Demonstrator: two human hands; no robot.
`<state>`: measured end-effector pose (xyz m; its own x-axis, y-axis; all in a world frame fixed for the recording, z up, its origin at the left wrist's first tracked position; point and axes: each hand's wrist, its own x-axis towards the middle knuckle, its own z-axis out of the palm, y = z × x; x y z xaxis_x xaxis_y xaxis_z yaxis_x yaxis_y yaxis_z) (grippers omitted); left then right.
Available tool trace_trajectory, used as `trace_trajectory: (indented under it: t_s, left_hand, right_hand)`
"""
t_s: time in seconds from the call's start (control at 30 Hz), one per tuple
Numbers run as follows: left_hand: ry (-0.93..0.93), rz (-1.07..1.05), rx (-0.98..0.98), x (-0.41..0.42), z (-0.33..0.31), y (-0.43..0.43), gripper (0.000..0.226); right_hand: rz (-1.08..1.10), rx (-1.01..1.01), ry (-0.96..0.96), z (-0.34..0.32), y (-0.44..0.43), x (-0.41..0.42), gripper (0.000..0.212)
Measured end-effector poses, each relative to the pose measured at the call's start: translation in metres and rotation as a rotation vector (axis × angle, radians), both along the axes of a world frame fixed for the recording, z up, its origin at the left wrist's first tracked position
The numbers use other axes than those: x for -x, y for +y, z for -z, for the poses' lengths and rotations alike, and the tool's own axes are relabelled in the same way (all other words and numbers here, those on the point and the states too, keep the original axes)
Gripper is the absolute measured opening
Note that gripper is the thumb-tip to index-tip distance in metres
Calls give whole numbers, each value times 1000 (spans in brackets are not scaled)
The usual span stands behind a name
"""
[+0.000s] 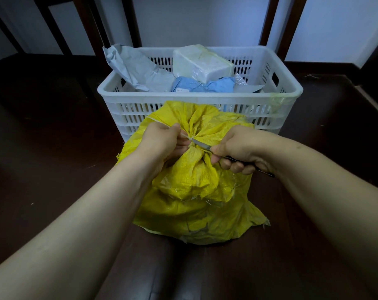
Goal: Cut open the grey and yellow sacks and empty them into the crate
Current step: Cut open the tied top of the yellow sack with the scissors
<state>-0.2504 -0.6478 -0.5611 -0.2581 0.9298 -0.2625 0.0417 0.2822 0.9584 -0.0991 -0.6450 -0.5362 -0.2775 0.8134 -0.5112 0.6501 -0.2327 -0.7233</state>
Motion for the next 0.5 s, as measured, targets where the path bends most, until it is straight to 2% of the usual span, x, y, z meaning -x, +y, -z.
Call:
trace_trajectory:
  t_s: [0.3,0.5]
  left_hand:
    - [3,-13,-6,4,0,1,37]
    - [24,-39,-65,9,2,4,36]
  right_hand:
    - [-56,-201,-56,15,-2,4,31]
    - [-213,-528,-319,22,-6,12,32]
